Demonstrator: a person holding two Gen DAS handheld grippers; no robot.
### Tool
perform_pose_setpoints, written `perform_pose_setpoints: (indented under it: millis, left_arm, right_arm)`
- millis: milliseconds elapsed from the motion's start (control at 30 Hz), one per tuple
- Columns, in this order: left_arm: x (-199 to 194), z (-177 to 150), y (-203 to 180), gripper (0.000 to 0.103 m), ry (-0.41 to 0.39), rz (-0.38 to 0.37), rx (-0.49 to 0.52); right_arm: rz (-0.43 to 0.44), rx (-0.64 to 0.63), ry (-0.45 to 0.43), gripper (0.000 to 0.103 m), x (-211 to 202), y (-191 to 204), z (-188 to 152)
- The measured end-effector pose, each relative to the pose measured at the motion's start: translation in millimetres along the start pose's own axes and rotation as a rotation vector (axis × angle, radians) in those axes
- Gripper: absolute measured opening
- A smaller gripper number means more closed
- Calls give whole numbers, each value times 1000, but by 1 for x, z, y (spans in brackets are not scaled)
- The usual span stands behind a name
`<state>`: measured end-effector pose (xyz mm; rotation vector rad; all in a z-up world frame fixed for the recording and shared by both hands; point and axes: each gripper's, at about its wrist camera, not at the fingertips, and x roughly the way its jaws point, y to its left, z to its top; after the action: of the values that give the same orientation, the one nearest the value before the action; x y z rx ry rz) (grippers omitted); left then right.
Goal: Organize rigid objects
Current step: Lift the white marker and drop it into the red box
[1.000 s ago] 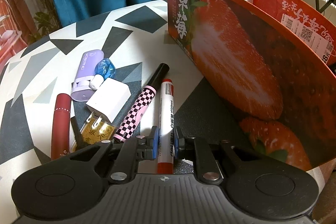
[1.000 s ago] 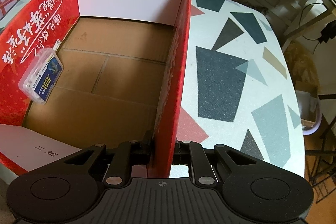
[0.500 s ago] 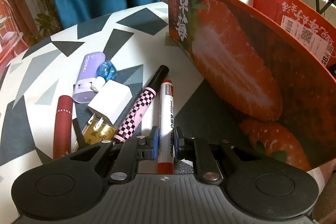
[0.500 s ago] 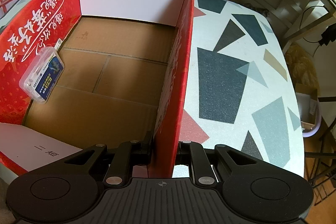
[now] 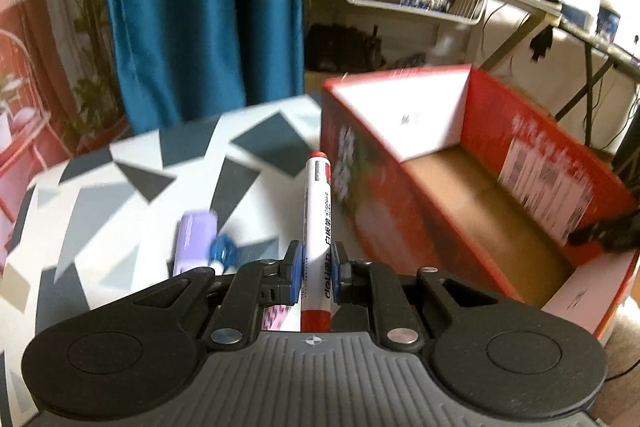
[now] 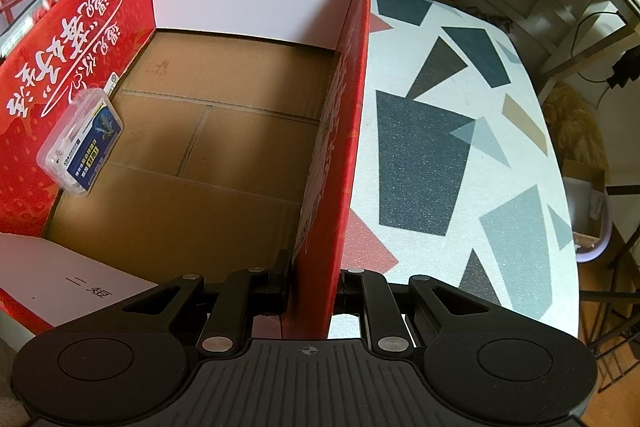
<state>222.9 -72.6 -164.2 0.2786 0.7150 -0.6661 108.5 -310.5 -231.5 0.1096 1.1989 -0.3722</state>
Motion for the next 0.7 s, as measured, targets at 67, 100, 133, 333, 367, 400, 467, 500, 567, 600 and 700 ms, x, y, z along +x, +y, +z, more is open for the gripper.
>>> perform_pose_setpoints:
  millis: [67,100,133,333,367,400,467,500,567,600,700]
  left_arm:
    - [-5,7,-6,16,-17,-13,5]
    - [-7,11,-9,16,-26,-23,4]
    - [-7,15,-12,16,-31,-32,4]
    - [-7,30,-26,16,-55,-75,-2]
    - [-7,32,-28,16,-57,-83,-4]
    - [-5,35,-31,16,-59,-90,-5]
    - [-1,39,-35,16,-52,-88,-9]
    - [3,41,-37,16,-43,-81,-18]
    - [9,44,-39,16,-34,-92,-42]
    - [11,45,-41,16,-35,-106,-50]
    - [17,49,-47,16,-29,-126,-55]
  right_arm:
    - [0,-2,1,14,0,0,0]
    - [0,-2,0,14,0,0,0]
    - [0,-3,0,14,0,0,0]
    - [0,-4,1,14,0,0,0]
    - [0,-4,1,14,0,0,0]
    - [0,-5,2,14,0,1,0]
    - [0,-4,2,14,0,1,0]
    - [0,-4,2,14,0,1,0]
    - [0,-5,2,14,0,1,0]
    - [-1,-6,2,14,0,1,0]
    - [0,-9,3,14,1,1,0]
